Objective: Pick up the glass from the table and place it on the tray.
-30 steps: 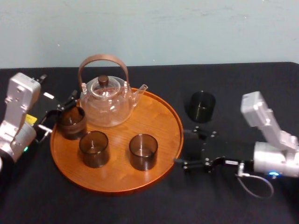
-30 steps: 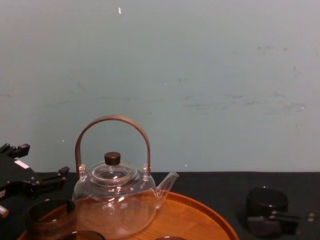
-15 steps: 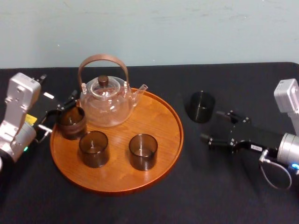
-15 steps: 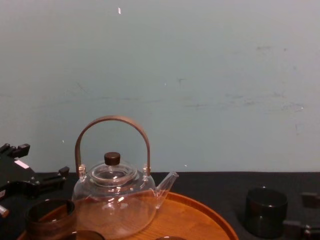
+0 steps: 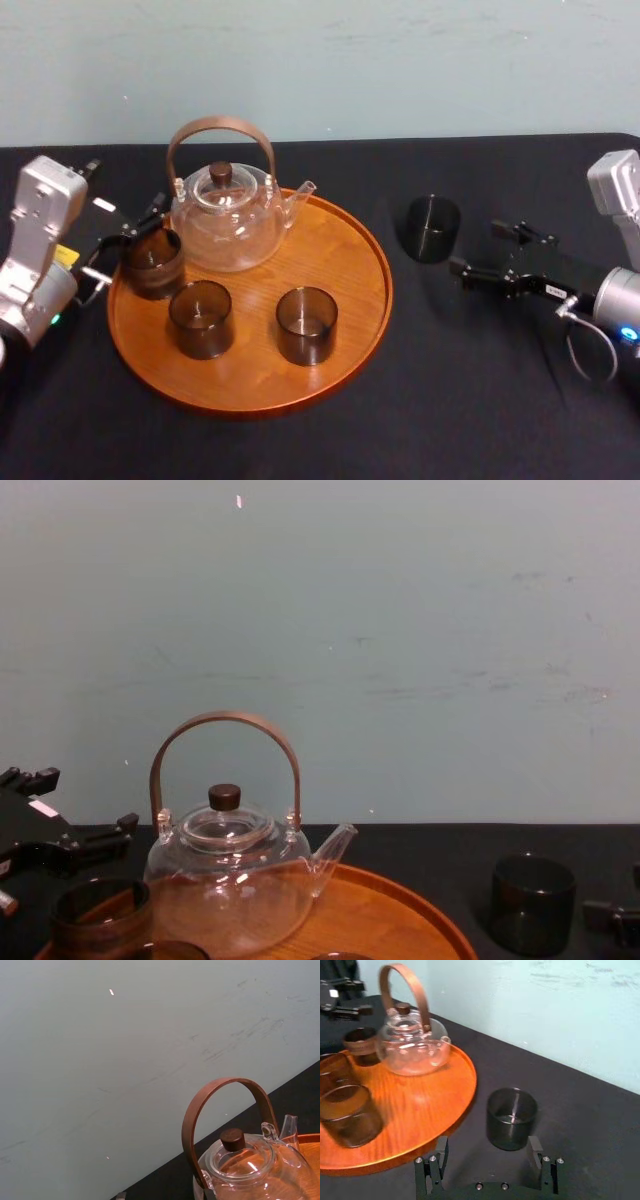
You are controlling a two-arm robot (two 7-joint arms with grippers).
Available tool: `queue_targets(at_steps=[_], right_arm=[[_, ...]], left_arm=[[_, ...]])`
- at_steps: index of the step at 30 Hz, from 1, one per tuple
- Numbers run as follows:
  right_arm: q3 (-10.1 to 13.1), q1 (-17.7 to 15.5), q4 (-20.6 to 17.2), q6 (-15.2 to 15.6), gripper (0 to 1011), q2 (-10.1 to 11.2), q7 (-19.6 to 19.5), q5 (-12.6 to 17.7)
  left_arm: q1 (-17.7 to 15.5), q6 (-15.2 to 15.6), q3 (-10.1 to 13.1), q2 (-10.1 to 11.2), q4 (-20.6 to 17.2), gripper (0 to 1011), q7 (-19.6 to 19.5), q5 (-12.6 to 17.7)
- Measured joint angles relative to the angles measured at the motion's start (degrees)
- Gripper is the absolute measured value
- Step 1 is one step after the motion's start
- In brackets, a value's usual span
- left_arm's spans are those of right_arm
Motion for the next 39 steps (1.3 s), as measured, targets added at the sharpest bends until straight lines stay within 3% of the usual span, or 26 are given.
queue_targets(at_steps=[19, 39], right_arm=[[-1.26, 6.49, 9.20, 1.60, 1002, -6.76, -2.24, -5.96], [-2.50, 12.59, 18.32, 1.22, 1002, -12.37, 0.13, -10.40]], left_arm=[[0.00, 0.00, 0.00, 0.00, 0.00, 1001, 0.00, 0.00], [0.00, 0.00, 0.00, 0.00, 0.00, 1001, 0.00, 0.00]])
